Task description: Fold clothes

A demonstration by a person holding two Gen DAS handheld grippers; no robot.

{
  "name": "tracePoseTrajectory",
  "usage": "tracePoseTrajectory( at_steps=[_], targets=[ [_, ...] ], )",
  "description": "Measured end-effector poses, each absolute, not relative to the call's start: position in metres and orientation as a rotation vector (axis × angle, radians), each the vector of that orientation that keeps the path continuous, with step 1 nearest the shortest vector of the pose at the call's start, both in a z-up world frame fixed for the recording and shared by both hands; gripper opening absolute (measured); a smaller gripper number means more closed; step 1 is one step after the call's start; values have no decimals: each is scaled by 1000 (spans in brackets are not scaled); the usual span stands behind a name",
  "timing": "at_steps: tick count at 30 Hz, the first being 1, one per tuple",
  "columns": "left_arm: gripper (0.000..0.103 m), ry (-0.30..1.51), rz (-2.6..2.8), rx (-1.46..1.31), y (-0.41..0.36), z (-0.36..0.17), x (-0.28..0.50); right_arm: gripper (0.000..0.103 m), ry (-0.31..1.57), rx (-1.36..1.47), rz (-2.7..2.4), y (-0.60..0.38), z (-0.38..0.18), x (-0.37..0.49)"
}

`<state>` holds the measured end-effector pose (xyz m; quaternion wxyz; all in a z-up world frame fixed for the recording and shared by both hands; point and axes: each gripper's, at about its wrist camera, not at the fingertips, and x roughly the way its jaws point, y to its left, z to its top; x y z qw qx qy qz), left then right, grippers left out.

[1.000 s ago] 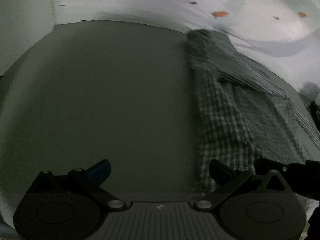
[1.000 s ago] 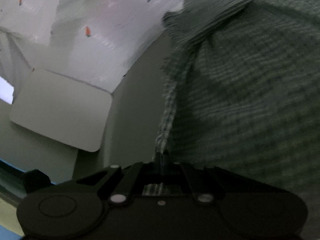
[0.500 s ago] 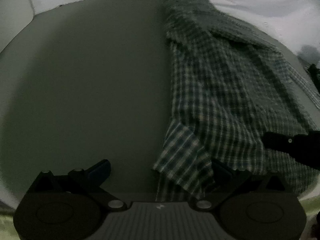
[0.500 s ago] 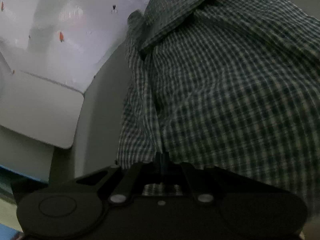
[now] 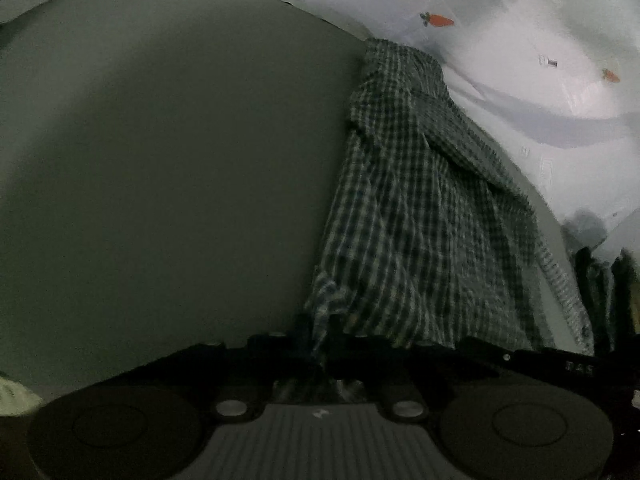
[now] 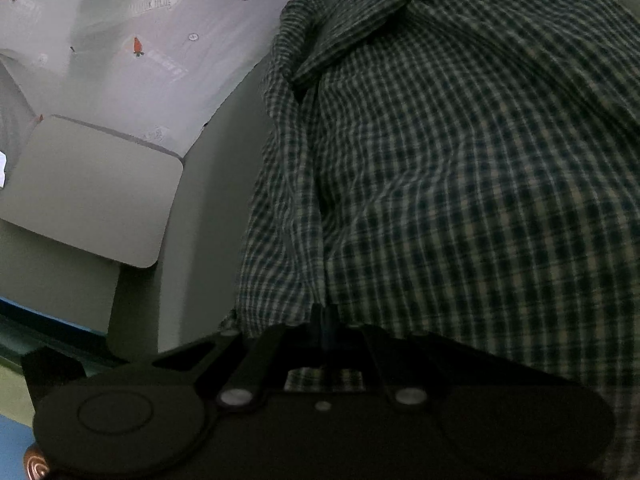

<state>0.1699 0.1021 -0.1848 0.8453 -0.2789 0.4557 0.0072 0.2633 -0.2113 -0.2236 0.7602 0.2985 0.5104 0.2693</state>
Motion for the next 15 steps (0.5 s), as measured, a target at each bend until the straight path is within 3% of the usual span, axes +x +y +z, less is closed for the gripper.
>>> tracePoseTrajectory(
  at_steps=[10, 15],
  targets=[
    [2, 985, 68, -909, 136, -183, 117, 0, 1111, 675, 599, -215, -221, 258],
    [3, 1145, 116, -899, 135, -206, 110, 0, 1162, 674, 586, -215, -228, 259]
  ],
)
